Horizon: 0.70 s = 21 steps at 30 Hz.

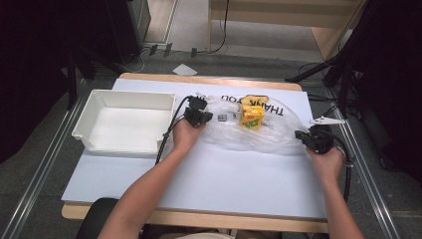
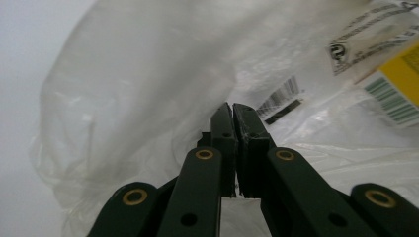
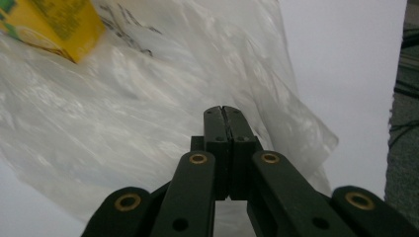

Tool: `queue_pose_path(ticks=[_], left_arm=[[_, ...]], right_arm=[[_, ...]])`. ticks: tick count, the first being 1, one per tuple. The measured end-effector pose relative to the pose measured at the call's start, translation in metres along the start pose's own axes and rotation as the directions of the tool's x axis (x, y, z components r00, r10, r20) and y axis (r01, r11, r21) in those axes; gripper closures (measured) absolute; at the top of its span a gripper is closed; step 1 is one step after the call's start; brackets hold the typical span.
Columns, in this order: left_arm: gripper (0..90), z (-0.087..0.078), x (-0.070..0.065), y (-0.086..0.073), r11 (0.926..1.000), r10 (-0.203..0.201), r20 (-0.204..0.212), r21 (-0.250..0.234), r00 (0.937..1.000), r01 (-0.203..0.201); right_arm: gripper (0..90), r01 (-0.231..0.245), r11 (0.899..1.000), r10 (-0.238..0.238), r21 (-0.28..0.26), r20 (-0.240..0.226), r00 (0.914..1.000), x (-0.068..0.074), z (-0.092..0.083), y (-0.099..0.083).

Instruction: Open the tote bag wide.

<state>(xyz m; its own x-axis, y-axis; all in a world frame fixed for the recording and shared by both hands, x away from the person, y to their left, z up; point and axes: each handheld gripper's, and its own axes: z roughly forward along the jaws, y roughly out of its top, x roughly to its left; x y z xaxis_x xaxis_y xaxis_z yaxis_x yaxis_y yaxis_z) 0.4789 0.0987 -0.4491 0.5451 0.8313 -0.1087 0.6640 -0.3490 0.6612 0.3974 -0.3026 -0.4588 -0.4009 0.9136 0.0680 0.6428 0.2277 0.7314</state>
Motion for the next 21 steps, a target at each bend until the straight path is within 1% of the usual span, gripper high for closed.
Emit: queue_pose_path(ticks=[3,4,6,8,10,13,16,18,20,21], left_arm=[[86.3,-0.008,-0.003,0.003,0.9998,0.005,0.018,-0.019,0.9998,-0.005],[85.1,-0.01,-0.004,0.004,0.9996,-0.001,0.03,-0.028,0.9996,0.001],[81.8,-0.016,-0.005,0.006,0.9991,0.0,0.058,-0.042,0.9983,0.003],[81.3,-0.022,-0.008,0.009,0.999,0.014,0.063,-0.044,0.9979,-0.011],[80.9,-0.028,-0.01,0.012,0.9976,0.034,0.066,-0.061,0.9973,-0.03],[80.8,-0.036,-0.015,0.015,0.9965,0.057,0.077,-0.065,0.9954,-0.052],[81.4,-0.042,-0.021,0.019,0.9947,0.072,0.095,-0.08,0.9929,-0.064],[82.3,-0.045,-0.025,0.022,0.9939,0.08,0.116,-0.084,0.99,-0.071],[84.5,-0.047,-0.03,0.025,0.993,0.093,0.132,-0.086,0.9869,-0.082],[85.7,-0.047,-0.032,0.027,0.9929,0.095,0.141,-0.084,0.9854,-0.084]], right_arm=[[90.0,0.015,1.0,-0.015,-0.02,-0.025,0.9996,0.007,-0.005,0.008],[90.0,0.019,1.0,-0.02,-0.024,-0.029,0.9994,0.009,-0.006,0.011],[90.0,0.037,0.999,-0.038,-0.03,-0.043,0.9983,0.014,-0.009,0.017],[90.0,0.055,0.998,-0.057,-0.037,-0.054,0.9969,0.02,-0.01,0.023],[90.0,0.066,0.997,-0.069,-0.04,-0.064,0.9956,0.024,-0.011,0.029],[90.0,0.083,0.995,-0.087,-0.051,-0.084,0.9926,0.032,-0.012,0.042],[90.0,0.108,0.992,-0.113,-0.06,-0.094,0.9892,0.039,-0.011,0.054],[90.0,0.12,0.991,-0.126,-0.065,-0.102,0.9867,0.043,-0.008,0.064],[90.0,0.114,0.991,-0.122,-0.07,-0.115,0.9859,0.045,-0.002,0.071],[90.0,0.108,0.992,-0.115,-0.062,-0.117,0.9865,0.046,0.002,0.075]])
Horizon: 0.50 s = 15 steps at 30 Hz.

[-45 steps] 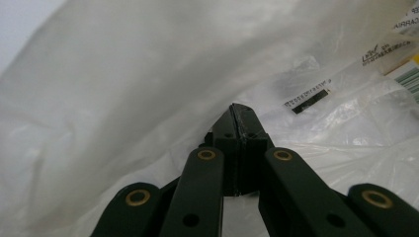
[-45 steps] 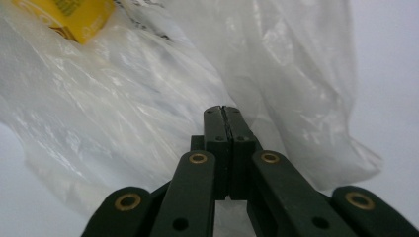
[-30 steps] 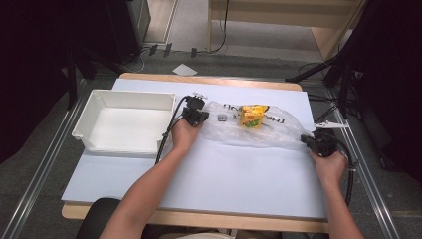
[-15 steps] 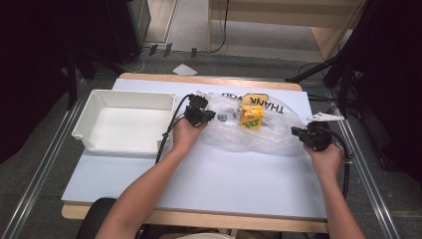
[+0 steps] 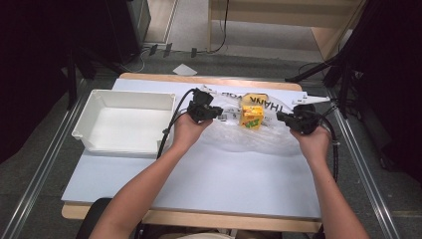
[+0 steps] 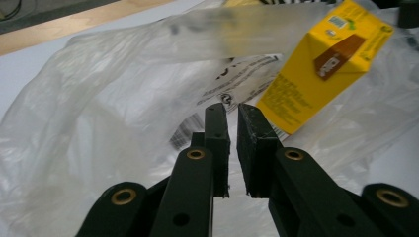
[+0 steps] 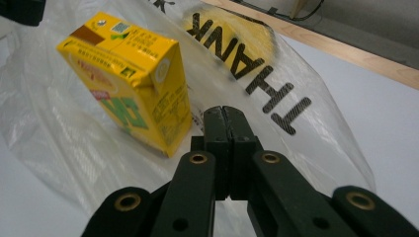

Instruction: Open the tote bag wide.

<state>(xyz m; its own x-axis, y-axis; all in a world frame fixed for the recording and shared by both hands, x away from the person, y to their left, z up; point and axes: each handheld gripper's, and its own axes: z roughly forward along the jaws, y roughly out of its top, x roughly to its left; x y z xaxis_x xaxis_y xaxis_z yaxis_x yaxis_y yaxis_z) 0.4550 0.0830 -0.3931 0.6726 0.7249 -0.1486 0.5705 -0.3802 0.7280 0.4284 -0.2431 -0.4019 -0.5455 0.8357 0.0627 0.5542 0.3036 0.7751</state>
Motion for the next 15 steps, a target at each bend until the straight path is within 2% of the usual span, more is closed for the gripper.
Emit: queue_pose_path(ticks=[3,10,12,15], left_arm=[[90.0,0.002,-0.006,0.002,1.0,0.008,0.022,0.001,0.9997,-0.008],[90.0,0.019,-0.018,-0.001,1.0,-0.008,0.049,0.005,0.9987,0.007],[90.0,0.025,-0.02,-0.004,0.9999,-0.009,0.05,0.015,0.9987,0.008],[90.0,0.032,-0.023,-0.01,0.9995,-0.006,0.048,0.03,0.9988,0.005]], right_arm=[[90.0,-0.003,1.0,0.003,-0.001,-0.001,1.0,-0.001,0.011,0.007],[90.0,0.014,1.0,-0.014,-0.026,0.017,0.9998,-0.007,0.035,0.024],[90.0,-0.003,1.0,0.003,0.001,0.008,1.0,-0.013,0.046,0.027],[90.0,-0.018,1.0,0.018,0.0,0.006,0.9998,-0.018,0.058,0.026]])
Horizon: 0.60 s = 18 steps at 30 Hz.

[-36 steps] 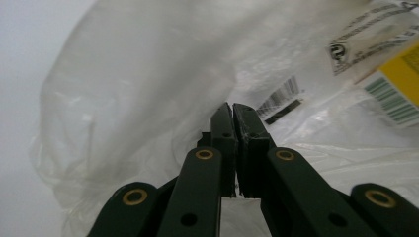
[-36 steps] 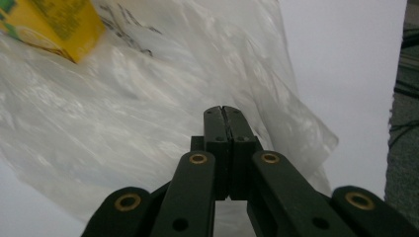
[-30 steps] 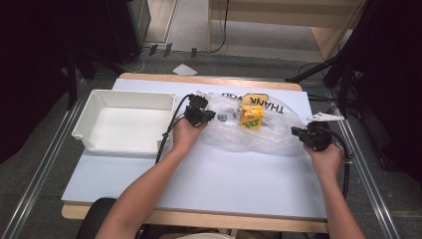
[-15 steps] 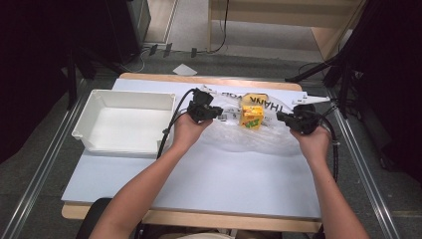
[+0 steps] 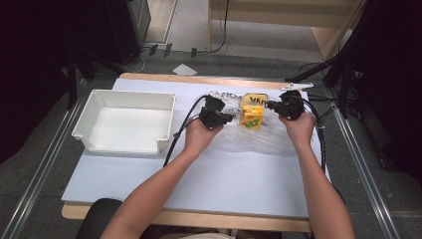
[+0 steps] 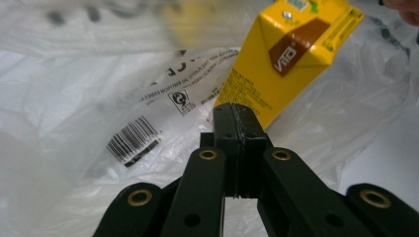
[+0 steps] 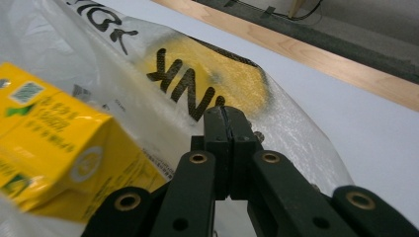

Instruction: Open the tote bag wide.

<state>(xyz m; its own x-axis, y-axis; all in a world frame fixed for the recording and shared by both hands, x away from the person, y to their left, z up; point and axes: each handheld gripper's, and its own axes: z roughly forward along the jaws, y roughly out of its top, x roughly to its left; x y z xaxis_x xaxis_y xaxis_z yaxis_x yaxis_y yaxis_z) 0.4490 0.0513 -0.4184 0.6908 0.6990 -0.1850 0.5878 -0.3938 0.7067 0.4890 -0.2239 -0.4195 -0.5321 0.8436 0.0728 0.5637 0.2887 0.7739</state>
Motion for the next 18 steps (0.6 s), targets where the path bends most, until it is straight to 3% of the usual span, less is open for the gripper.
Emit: queue_pose_path(ticks=[9,14,18], left_arm=[[90.0,0.015,-0.001,-0.021,0.9995,-0.003,0.01,0.031,0.9999,0.003],[89.8,0.021,-0.002,-0.03,0.9991,-0.011,0.017,0.041,0.9998,0.01],[89.6,0.024,-0.003,-0.033,0.9989,-0.01,0.022,0.047,0.9997,0.009]], right_arm=[[90.0,-0.036,0.997,0.038,0.062,-0.032,0.9988,-0.004,0.03,-0.016],[90.0,-0.024,0.997,0.028,0.072,-0.065,0.9975,-0.001,0.026,-0.016],[90.0,-0.001,0.997,0.005,0.074,-0.061,0.9981,0.002,0.023,-0.022]])
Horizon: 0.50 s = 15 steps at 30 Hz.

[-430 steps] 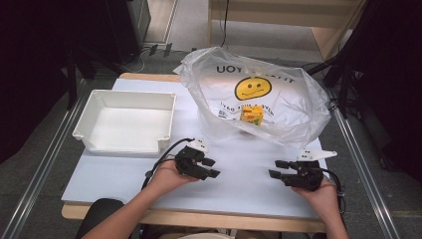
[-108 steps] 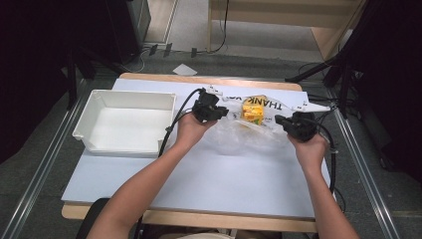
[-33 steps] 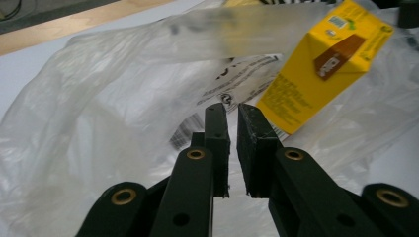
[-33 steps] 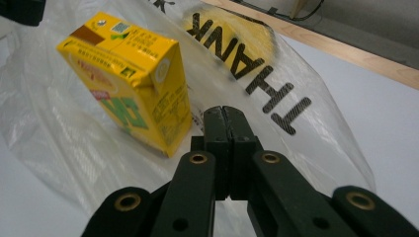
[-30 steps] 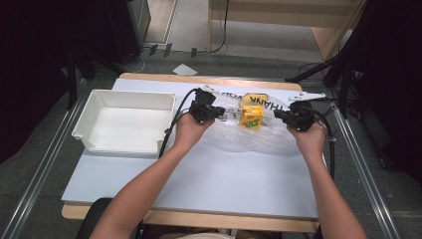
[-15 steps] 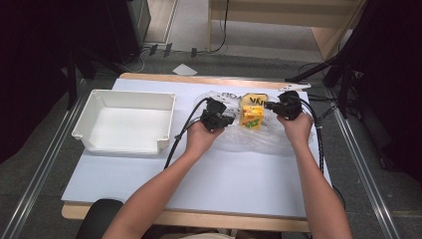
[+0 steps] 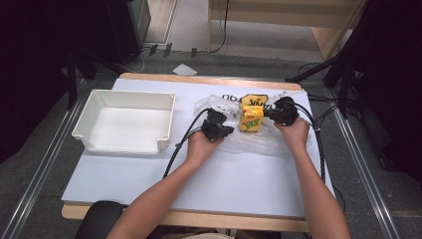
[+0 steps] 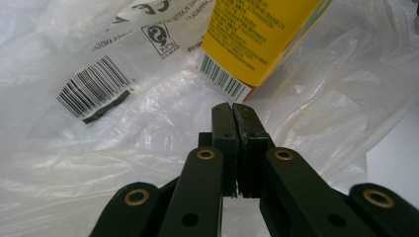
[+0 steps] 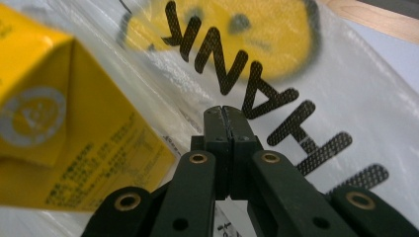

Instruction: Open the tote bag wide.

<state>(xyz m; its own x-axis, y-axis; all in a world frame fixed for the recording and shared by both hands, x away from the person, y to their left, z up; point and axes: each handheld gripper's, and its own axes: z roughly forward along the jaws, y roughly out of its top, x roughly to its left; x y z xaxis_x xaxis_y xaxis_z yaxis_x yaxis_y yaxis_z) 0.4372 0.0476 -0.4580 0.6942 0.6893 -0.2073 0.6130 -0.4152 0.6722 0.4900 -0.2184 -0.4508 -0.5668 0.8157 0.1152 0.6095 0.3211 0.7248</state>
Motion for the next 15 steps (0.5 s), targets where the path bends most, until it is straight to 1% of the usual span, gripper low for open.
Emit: queue_pose_path(ticks=[1,4,5,7,11,14,15], left_arm=[[89.5,0.001,-0.001,-0.001,1.0,-0.002,0.003,-0.001,1.0,0.002],[89.4,0.003,-0.002,-0.003,1.0,0.002,0.011,0.0,0.9999,-0.002],[89.3,0.004,-0.002,-0.004,0.9999,0.01,0.013,0.006,0.9999,-0.01],[89.2,0.006,-0.004,-0.007,0.9998,0.013,0.017,0.012,0.9998,-0.013],[89.0,0.009,-0.006,-0.014,0.9999,0.004,0.034,0.012,0.9994,-0.005],[88.8,0.008,-0.009,-0.018,0.9998,0.016,0.043,0.007,0.999,-0.016],[88.8,0.007,-0.01,-0.019,0.9998,0.019,0.045,0.008,0.9988,-0.019]], right_arm=[[90.0,-0.004,1.0,0.004,-0.003,0.005,1.0,-0.001,0.001,-0.003],[90.0,-0.025,0.999,0.025,0.03,0.003,0.9997,-0.005,0.006,-0.009],[90.0,-0.027,0.999,0.027,0.04,0.004,0.9996,-0.006,0.009,-0.011],[90.0,-0.023,0.999,0.023,0.043,0.005,0.9997,-0.007,0.013,-0.012],[90.0,-0.022,0.999,0.022,0.041,0.012,0.9997,-0.006,0.019,-0.011],[90.0,-0.013,0.998,0.012,0.056,0.025,0.9996,-0.003,0.025,-0.011],[90.0,-0.009,0.999,0.008,0.046,0.023,0.9997,-0.003,0.026,-0.012]])
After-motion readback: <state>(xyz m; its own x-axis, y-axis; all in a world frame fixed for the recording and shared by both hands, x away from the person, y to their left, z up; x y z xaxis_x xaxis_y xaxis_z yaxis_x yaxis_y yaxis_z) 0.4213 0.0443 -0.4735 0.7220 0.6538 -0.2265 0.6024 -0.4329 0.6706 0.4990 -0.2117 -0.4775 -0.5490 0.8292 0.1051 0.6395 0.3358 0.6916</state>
